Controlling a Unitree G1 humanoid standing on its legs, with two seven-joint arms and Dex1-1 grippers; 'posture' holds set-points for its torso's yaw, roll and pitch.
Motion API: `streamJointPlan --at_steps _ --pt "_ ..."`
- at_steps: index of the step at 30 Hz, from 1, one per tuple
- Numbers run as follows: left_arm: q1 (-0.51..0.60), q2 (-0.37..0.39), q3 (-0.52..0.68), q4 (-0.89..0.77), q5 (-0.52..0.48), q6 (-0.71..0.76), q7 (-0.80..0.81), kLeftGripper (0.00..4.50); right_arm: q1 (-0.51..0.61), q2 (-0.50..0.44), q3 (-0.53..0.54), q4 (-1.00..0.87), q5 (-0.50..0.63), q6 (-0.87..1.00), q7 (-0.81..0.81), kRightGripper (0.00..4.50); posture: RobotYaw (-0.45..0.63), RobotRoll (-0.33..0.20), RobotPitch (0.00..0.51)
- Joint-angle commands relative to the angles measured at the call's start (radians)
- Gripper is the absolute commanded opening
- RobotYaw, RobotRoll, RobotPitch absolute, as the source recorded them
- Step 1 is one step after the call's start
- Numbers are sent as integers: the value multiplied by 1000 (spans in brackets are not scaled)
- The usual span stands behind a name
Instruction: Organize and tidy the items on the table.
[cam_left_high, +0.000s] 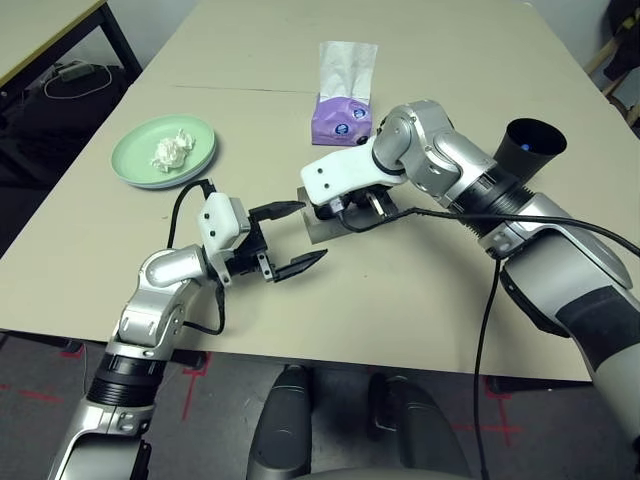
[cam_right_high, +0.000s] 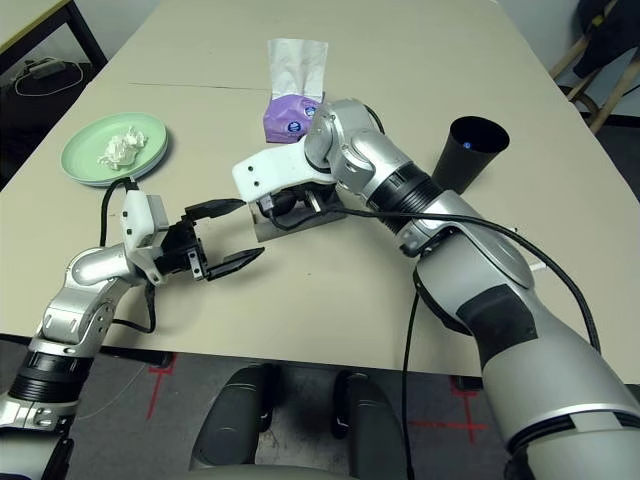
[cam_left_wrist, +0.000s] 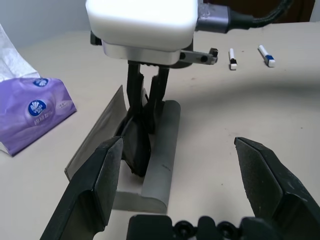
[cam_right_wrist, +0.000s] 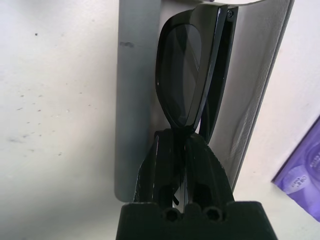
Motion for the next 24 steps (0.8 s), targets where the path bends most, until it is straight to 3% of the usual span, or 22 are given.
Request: streamJointPlan --at_steps 1,13,14,15,24 --pt "-8 -11 -15 24 17 -21 -6 4500 -17 3 -13 2 9 21 28 197 288 0 165" --pt "9 -18 -9 7 23 -22 0 4500 -54 54 -8 94 9 21 39 197 315 0 165" --pt "10 -17 -9 7 23 -21 0 4500 -54 55 -7 96 8 19 39 518 315 0 164" --pt "10 -16 -8 6 23 -21 -1 4500 -54 55 -7 95 7 20 41 518 315 0 164" --pt "4 -5 -5 13 19 -20 -10 4500 -39 48 -5 97 4 7 40 3863 302 0 163"
